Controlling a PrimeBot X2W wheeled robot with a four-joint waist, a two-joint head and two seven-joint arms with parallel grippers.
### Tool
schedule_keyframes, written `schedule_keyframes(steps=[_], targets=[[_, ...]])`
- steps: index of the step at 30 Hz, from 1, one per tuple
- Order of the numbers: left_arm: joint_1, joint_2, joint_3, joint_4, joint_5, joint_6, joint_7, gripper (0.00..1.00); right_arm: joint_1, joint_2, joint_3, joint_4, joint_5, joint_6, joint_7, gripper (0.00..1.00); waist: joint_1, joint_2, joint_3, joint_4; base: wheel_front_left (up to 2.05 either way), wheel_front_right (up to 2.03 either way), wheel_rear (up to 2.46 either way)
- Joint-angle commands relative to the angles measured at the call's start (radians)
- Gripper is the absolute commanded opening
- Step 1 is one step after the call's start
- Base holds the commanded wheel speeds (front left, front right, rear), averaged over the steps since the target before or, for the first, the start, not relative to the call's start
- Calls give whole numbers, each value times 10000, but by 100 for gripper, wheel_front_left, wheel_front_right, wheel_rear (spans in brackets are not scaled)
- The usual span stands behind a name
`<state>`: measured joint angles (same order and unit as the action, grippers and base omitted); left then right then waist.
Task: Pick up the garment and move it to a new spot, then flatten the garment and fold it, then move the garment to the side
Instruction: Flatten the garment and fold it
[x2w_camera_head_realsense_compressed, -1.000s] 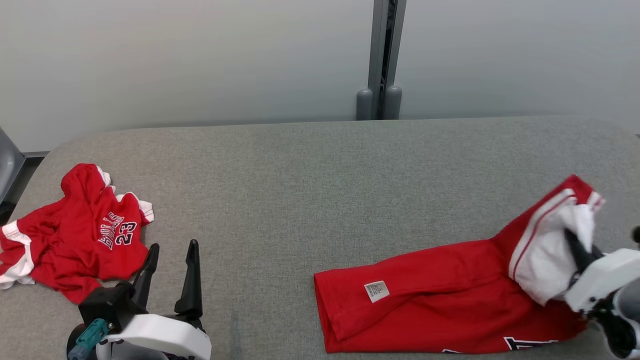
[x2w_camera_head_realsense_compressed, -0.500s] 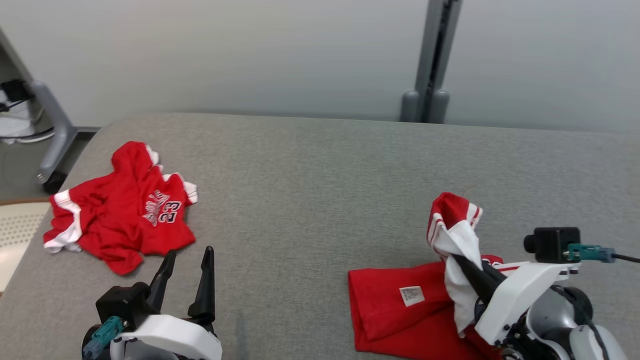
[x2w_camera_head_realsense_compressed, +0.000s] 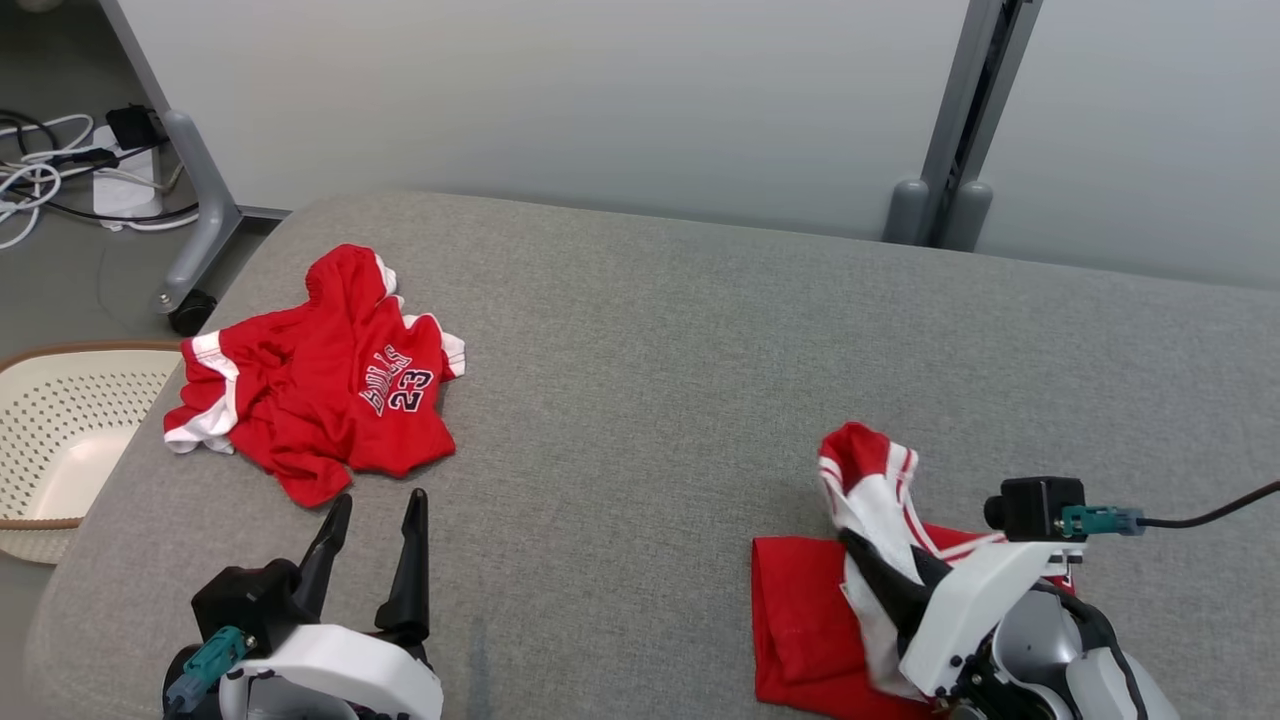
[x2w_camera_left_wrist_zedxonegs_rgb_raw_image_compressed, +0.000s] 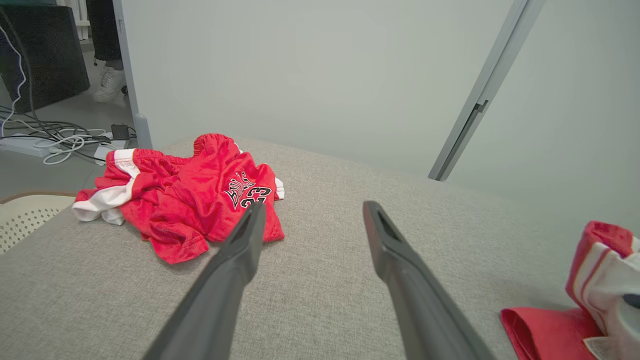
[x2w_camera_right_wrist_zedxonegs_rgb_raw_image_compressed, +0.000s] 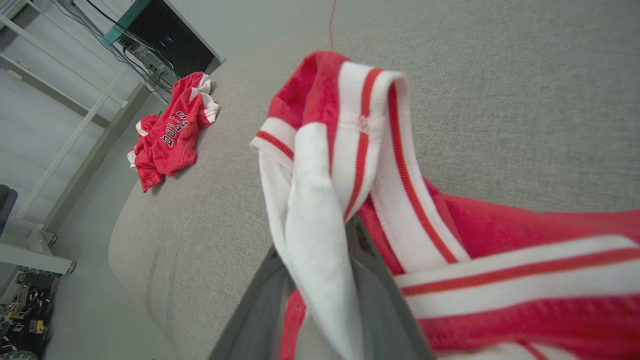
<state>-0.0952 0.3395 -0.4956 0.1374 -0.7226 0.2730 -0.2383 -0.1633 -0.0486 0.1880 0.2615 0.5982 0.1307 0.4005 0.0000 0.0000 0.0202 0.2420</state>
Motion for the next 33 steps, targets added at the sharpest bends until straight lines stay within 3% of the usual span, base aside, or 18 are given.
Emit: schedule_keyframes(steps=[1, 5, 11, 16, 20, 26, 33], targets=[[-98, 48, 65, -11, -17, 18, -49, 100, -154, -52, 48, 13, 58, 1, -124, 100, 0, 0, 34, -61, 0, 0, 0], [-20, 22, 128, 5, -49, 61, -78, 100, -338, -49, 338, -237, 329, 1, -450, 100, 0, 0, 21, -372, 0, 0, 0], [106, -27, 176, -35, -54, 95, -114, 100, -150, -56, 45, -1593, 777, 1, -679, 100, 0, 0, -160, -982, 0, 0, 0], [237, -18, 213, -76, -49, 138, -146, 100, 145, -55, -1269, -2850, 401, 1, -888, 100, 0, 0, -312, -1377, 0, 0, 0], [223, -2, 231, -132, -43, 153, -166, 100, 552, -107, -2900, -3340, -283, 1, -1119, 100, 0, 0, -345, -1520, 0, 0, 0], [133, -11, 278, -232, 34, 117, -198, 100, 907, -309, -3851, -3106, -1251, 1, -1356, 100, 0, 0, -294, -1580, 0, 0, 0], [95, -16, 291, -289, 131, 132, -200, 100, 762, -435, -3702, -2090, -1544, 1, -1818, 100, 0, 0, -266, -1428, 0, 0, 0]])
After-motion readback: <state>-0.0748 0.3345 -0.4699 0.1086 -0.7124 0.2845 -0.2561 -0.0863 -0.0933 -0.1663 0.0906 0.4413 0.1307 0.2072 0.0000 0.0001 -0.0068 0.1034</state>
